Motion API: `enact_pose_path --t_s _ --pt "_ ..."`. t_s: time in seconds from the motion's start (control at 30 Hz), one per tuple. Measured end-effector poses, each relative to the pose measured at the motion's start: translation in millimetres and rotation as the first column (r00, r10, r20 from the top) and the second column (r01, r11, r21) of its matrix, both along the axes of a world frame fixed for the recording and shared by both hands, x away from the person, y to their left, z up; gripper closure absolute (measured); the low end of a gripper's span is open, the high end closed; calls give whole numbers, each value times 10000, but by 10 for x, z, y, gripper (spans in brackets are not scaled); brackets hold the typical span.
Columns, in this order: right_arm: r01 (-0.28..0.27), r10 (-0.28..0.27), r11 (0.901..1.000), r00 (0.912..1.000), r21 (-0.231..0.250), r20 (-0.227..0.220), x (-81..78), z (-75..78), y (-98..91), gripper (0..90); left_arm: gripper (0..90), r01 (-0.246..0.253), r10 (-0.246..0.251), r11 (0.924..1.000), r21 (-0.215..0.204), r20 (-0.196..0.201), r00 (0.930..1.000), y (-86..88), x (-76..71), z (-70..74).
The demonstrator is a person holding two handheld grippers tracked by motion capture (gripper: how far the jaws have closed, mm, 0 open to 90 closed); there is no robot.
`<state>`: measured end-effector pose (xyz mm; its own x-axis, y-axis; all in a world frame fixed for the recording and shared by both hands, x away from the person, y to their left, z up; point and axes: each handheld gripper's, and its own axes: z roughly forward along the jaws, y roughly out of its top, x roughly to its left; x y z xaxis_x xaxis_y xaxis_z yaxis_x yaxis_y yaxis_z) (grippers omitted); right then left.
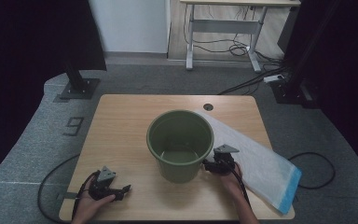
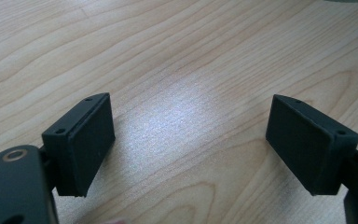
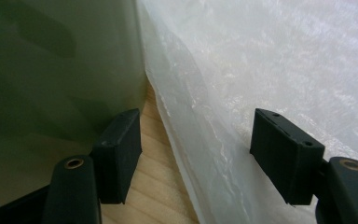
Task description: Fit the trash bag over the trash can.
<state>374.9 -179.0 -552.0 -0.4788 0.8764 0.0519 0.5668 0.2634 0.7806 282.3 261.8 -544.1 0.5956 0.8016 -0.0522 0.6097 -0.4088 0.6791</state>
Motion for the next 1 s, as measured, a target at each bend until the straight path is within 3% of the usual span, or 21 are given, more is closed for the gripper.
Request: enact_pose_path --t_s 0.2,0.27,0.3,0.33,0.37,0.43,0.5,0.53,0.57,0.63,0.7,0.73,0.77,0.8,0.83,0.9,0.93,0.97,1.0 --pt "75 -75 9990 10000 -435 -11 44 -5 41 450 152 -25 25 10000 -48 24 10000 4 1 -3" --pt "258 -256 9987 9997 -440 68 52 -3 25 586 151 -38 38 10000 -66 35 10000 5 0 -4" --pt "514 -512 9978 9987 -419 72 63 3 -11 744 153 -62 62 9999 -84 44 10000 5 -2 -5" --pt "514 -512 9978 9987 -419 72 63 3 -11 744 153 -62 62 9999 -84 44 10000 5 -2 -5" --pt "714 -716 9970 9974 -284 -82 73 9 -72 865 153 -79 79 9999 -70 50 10000 7 -7 -6" --pt "890 -888 9960 9959 108 -184 69 10 -152 887 154 -65 65 10000 -76 46 10000 17 -8 -5" --pt "1153 -1171 9904 9929 765 195 19 36 -231 890 154 -75 76 9999 -107 35 10000 26 -3 -5" --pt "1153 -1171 9904 9929 765 195 19 36 -231 890 154 -75 76 9999 -107 35 10000 26 -3 -5" --pt "1326 -1397 9858 9880 1028 656 -41 109 -284 890 154 -121 121 9998 -141 29 9999 29 4 -5" --pt "1485 -1660 9777 9796 1486 1134 -99 228 -342 890 154 -139 140 9998 -137 30 9999 28 5 -5" --pt "1637 -1982 9636 9681 2114 1533 -159 378 -409 890 154 -156 157 9998 -96 41 9999 26 2 -5" --pt "1637 -1982 9636 9681 2114 1533 -159 378 -409 890 154 -156 157 9998 -96 41 9999 26 2 -5" --pt "1648 -2191 9506 9565 2630 1927 -222 535 -473 890 154 -162 162 9999 -56 40 9999 25 -1 -4" --pt "1648 -2191 9506 9565 2630 1927 -222 535 -473 890 154 -162 162 9999 -56 40 9999 25 -1 -4" --pt "1544 -2316 9399 9437 3046 2363 -295 696 -529 890 154 -189 189 9998 -67 45 9998 25 -3 -5" --pt "1430 -2463 9270 9292 3467 2754 -383 857 -579 890 154 -204 204 9998 -82 44 9998 25 -3 -5" --pt "1359 -2484 9241 9238 3572 2913 -416 914 -593 890 154 -212 212 9997 -85 47 9998 24 -3 -5" --pt "1359 -2484 9241 9238 3572 2913 -416 914 -593 890 154 -212 212 9997 -85 47 9998 24 -3 -5" --pt "1149 -2556 9132 9087 3909 3300 -506 1071 -622 891 154 -213 213 9997 -84 46 9998 25 -3 -5"
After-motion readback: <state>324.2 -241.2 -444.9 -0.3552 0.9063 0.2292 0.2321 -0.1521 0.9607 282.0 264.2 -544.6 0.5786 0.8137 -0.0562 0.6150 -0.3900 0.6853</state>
